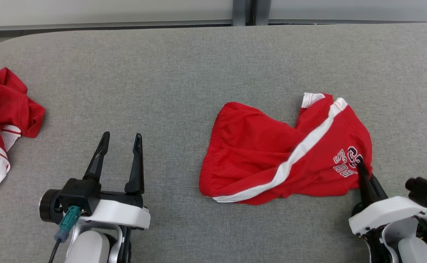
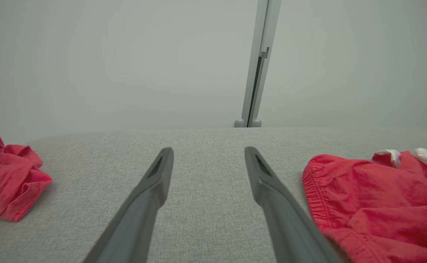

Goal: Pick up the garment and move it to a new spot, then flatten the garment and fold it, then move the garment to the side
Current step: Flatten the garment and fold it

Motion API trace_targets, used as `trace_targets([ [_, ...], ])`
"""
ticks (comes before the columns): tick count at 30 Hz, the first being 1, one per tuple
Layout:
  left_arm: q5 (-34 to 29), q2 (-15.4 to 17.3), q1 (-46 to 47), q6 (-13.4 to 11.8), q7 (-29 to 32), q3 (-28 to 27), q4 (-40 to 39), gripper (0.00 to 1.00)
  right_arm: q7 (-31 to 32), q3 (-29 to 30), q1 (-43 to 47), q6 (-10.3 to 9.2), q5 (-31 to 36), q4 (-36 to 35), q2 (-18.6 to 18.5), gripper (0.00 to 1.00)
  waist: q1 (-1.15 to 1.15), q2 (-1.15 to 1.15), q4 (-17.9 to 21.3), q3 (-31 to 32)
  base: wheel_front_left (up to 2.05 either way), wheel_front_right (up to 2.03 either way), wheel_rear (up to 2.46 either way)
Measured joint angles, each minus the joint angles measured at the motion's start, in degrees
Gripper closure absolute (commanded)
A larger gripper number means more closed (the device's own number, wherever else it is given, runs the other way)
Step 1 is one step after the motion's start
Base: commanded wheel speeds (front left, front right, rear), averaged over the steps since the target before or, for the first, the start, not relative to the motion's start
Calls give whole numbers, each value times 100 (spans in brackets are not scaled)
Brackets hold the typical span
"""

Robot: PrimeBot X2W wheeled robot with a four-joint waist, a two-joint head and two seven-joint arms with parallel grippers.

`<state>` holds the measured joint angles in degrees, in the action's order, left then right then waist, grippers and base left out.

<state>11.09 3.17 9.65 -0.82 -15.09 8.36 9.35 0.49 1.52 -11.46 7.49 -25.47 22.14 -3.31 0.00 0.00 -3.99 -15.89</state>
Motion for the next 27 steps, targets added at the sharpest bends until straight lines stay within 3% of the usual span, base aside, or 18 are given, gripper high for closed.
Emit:
trace_targets([
  [2, -1, 0, 0, 0, 0, -7, 0, 0, -96, 42, 89, 1, -22, 112, 16, 53, 0, 0, 30, 12, 0, 0, 0],
  [3, -4, 0, 0, 0, 0, -9, 0, 0, -143, 43, 116, 2, -42, 142, 25, 0, 0, 0, 47, 19, 0, 0, 0],
  [9, -27, 24, -2, 0, 0, -37, 0, 0, -591, 20, 223, -1, 194, 43, 43, 0, 0, 0, 144, 67, 0, 0, 0],
  [15, -36, 52, -41, -11, 0, -77, 3, 0, -857, -35, 228, 0, 757, -680, -59, 0, 0, 0, 225, 201, 0, 0, 0],
  [20, -36, 73, -119, -24, 0, -85, -2, 0, -879, -142, 201, 0, 1098, -1329, -321, 0, 0, 0, 259, 362, 0, 0, 0],
  [27, -33, 67, -294, -20, 0, -35, 21, 0, -557, -266, 600, 0, 1449, -1930, -311, 0, 0, 0, 202, 701, 0, 0, 0],
])
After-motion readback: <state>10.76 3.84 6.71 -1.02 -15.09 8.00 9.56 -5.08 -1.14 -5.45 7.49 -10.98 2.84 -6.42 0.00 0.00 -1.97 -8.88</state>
